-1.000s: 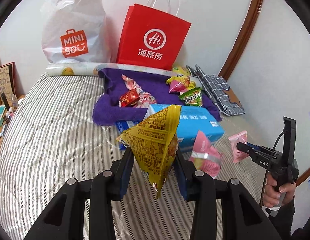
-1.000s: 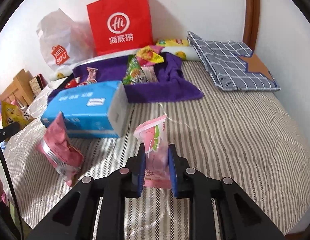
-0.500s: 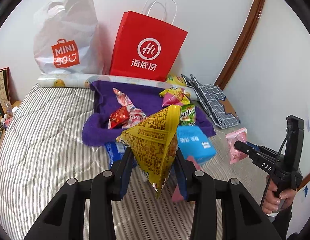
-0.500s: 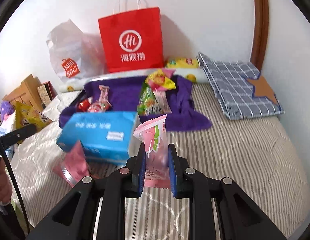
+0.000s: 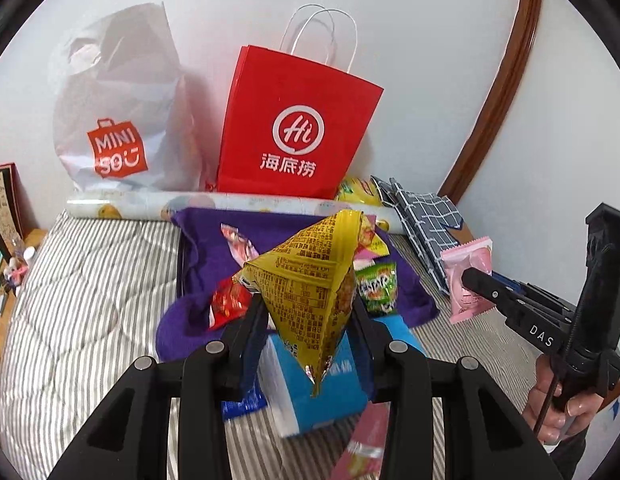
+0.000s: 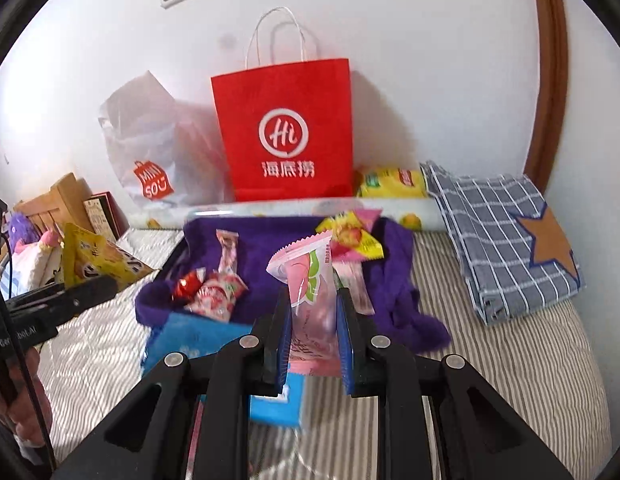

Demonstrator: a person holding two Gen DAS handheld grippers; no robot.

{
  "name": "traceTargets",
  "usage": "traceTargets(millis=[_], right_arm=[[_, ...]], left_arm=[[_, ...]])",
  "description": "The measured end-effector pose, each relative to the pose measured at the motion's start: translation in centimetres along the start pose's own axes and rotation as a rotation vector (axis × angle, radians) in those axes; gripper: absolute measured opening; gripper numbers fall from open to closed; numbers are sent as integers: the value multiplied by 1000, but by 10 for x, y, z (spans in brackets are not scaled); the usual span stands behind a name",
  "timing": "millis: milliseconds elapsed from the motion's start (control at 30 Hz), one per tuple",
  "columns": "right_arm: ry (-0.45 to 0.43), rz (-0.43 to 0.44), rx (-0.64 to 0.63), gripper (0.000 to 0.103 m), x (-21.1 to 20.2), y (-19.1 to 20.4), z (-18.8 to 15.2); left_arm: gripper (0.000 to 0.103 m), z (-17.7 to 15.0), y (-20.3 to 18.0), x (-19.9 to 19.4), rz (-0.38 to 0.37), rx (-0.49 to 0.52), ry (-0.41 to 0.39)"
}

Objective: Organize snacks
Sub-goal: 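Carry the pink packet and yellow bag with both grippers toward the purple towel, then lower both held snacks over the purple towel and open both grippers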

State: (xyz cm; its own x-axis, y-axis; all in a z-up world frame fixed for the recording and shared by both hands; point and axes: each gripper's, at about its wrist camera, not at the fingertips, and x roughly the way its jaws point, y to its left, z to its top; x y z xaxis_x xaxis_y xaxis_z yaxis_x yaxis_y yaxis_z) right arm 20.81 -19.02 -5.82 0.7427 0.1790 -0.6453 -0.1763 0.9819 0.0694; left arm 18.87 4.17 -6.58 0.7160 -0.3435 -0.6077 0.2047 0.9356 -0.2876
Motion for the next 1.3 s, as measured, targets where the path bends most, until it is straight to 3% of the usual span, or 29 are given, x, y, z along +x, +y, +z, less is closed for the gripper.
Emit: traceTargets(millis=[267, 567, 900, 1300], right_arm=[[-25, -4, -25, 21, 19, 4, 34], [-8, 0, -7, 21, 73, -16, 60], [111, 3, 7, 21, 142, -30, 43], [170, 46, 54, 23, 160, -39, 30]], left_arm=[[37, 30, 6, 21, 36, 6, -6], [37, 60, 21, 70, 86, -12, -13], [37, 44, 52, 118, 116, -83, 60], [37, 31, 58, 135, 66, -124, 108]])
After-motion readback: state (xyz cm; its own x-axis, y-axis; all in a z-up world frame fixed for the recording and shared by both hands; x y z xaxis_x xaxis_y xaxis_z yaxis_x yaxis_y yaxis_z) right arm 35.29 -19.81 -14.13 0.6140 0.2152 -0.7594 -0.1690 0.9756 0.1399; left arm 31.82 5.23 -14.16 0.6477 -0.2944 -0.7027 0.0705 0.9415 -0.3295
